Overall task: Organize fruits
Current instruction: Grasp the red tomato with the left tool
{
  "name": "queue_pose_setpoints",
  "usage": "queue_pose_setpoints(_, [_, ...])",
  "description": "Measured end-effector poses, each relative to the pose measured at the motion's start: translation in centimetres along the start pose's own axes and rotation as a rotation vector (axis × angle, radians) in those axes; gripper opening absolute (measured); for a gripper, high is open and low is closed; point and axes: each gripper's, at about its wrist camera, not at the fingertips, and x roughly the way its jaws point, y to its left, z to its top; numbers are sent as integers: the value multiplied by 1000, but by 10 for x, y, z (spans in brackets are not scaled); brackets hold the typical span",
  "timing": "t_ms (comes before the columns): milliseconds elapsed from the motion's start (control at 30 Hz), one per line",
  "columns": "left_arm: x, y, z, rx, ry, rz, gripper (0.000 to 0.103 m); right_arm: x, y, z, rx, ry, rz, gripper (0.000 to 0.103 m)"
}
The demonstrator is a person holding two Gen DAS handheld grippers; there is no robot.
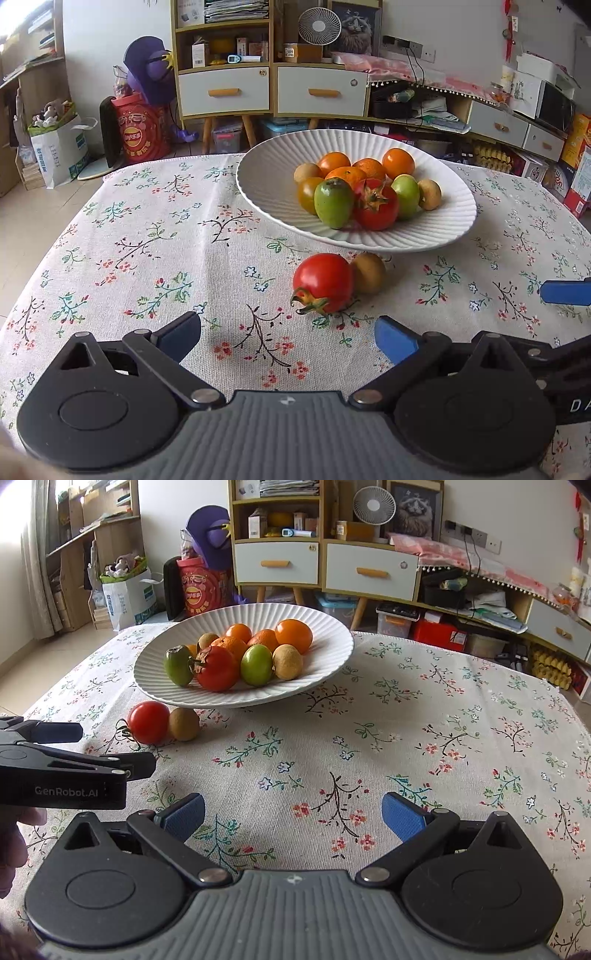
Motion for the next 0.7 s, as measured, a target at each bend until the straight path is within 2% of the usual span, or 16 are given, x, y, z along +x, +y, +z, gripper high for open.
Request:
queue_pose_setpoints(167, [6,-8,3,5,-2,-4,94,0,1,1,-7,4,5,102])
queue_pose_setpoints(233, [8,-9,4,8,-3,-8,83,0,1,0,-12,5,5,102])
queue_pose_setpoints(467, [9,-10,8,0,-15,-36,68,-1,1,1,-15,4,4,102])
queue_pose_setpoints(600, [8,-12,10,15,-21,-53,47,-1,1,1,-15,5,4,102])
queue_pose_setpoints(700, [6,-10,10,18,-21,-53,35,0,1,2,-16,6,-1,102])
